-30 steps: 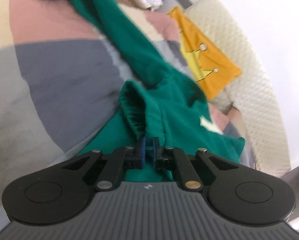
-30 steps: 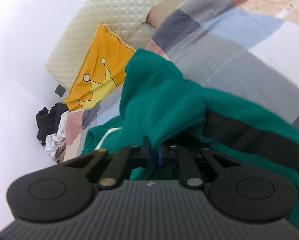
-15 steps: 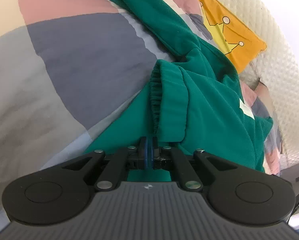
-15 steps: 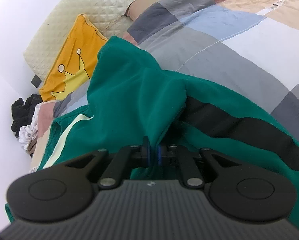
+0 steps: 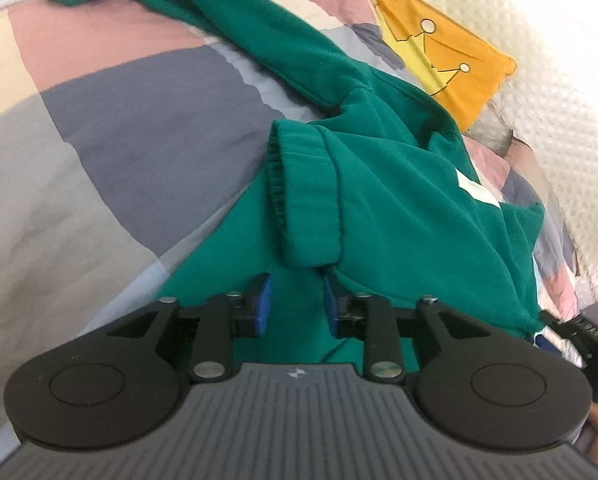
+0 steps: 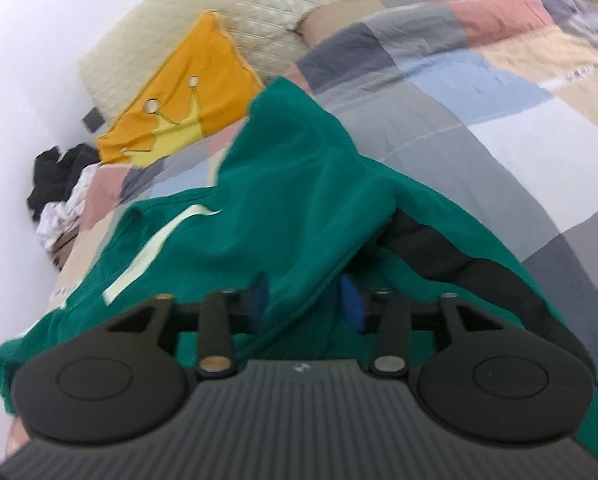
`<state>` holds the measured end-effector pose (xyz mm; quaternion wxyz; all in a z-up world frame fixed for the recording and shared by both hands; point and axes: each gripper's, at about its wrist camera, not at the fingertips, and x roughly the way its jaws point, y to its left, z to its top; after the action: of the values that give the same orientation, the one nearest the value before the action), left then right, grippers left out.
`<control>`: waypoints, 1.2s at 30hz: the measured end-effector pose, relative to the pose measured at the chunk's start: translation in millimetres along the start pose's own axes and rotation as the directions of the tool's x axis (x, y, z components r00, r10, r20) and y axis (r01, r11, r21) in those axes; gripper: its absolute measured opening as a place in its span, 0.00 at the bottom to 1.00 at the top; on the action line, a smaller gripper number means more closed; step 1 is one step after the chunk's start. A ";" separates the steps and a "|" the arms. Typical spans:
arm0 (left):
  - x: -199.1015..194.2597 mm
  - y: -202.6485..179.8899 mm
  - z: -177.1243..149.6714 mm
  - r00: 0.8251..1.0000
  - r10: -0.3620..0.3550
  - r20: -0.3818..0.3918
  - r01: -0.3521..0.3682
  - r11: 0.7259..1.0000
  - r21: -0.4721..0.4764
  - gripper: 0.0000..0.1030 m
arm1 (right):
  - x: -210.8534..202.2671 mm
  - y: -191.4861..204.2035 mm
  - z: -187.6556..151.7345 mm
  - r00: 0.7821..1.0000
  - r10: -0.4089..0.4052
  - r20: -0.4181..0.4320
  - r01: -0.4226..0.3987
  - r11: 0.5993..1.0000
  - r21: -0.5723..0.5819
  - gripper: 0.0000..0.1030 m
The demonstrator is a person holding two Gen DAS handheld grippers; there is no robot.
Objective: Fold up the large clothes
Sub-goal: 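Open both tools and release the folded sleeve onto the hoodie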
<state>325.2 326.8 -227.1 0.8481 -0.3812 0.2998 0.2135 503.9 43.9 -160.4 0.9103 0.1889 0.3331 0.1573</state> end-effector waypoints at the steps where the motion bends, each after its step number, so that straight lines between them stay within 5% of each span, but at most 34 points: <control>1: -4.5 -2.3 -1.9 1.000 0.000 0.005 0.000 1.000 0.018 0.36 | -7.3 4.0 -0.9 1.000 0.005 0.001 -0.005 1.000 -0.019 0.47; 11: -51.8 -20.7 -29.1 0.998 -0.026 0.056 0.018 0.989 0.150 0.40 | -87.3 37.7 -22.1 0.995 0.095 0.019 -0.091 0.983 -0.162 0.47; 24: -98.3 -55.5 -65.5 0.990 -0.083 0.116 0.042 0.947 0.319 0.44 | -195.0 61.5 -89.7 0.984 0.170 0.053 -0.147 0.943 -0.297 0.47; 31: -131.4 -66.2 -78.0 0.970 -0.145 0.196 0.064 0.926 0.372 0.57 | -216.0 56.3 -112.0 0.978 0.200 0.057 -0.176 0.941 -0.290 0.47; 36: -130.1 -62.1 -66.4 0.970 -0.124 0.210 0.049 0.942 0.332 0.63 | -217.5 51.8 -121.6 0.979 0.198 0.055 -0.170 0.930 -0.326 0.47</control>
<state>244.0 219.6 -142.7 0.9364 -0.2226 0.2146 0.1660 256.1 28.8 -104.1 0.9237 0.0760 0.2442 0.2854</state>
